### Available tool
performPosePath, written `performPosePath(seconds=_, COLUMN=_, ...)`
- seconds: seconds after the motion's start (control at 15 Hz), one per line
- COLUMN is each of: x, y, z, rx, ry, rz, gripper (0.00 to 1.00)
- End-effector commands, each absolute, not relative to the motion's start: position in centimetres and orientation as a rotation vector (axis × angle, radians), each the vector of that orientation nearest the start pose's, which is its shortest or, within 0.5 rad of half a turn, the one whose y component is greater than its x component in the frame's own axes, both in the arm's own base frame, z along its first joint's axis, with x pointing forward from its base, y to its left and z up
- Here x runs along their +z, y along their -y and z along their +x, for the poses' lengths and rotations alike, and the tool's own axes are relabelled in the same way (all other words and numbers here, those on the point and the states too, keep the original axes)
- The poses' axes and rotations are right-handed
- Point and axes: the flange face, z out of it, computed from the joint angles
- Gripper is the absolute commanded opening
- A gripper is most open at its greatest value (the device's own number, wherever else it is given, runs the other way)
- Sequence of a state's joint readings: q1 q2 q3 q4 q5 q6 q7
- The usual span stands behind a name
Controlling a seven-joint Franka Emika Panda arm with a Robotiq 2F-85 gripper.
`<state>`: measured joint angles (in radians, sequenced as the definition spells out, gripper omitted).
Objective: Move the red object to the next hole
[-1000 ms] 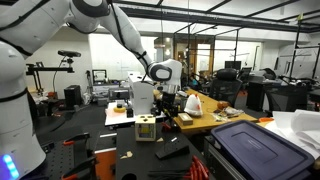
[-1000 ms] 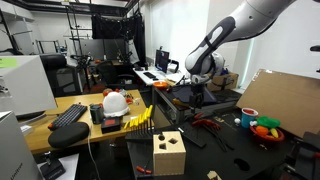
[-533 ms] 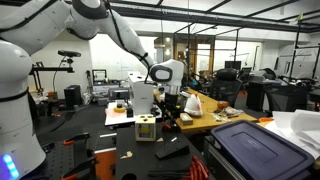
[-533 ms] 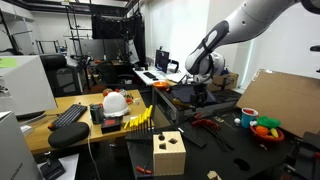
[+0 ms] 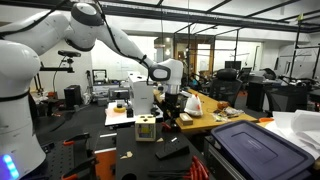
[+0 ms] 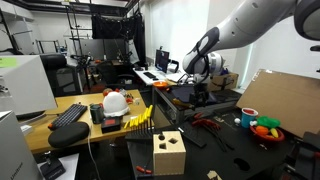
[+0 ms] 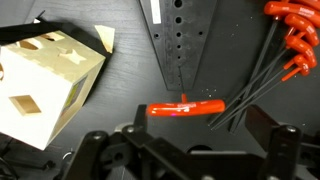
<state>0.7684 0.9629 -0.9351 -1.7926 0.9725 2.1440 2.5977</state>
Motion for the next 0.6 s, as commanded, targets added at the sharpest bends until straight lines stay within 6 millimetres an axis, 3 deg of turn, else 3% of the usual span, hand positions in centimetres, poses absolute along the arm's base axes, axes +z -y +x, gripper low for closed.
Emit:
performPosePath(seconds=0.0, x=16.9, y=3.9, z=63.9, rx=0.073, ry=-3.209, rz=0.172, gripper=1.00)
performPosePath(seconds=0.33, x=16.6, y=4.8, z=64.8, rx=0.069, ry=-3.219, rz=0.193, gripper=1.00)
performPosePath(seconds=0.53, x=16.6, y=4.2, z=65.2, rx=0.062, ry=-3.221, rz=0.167, gripper=1.00)
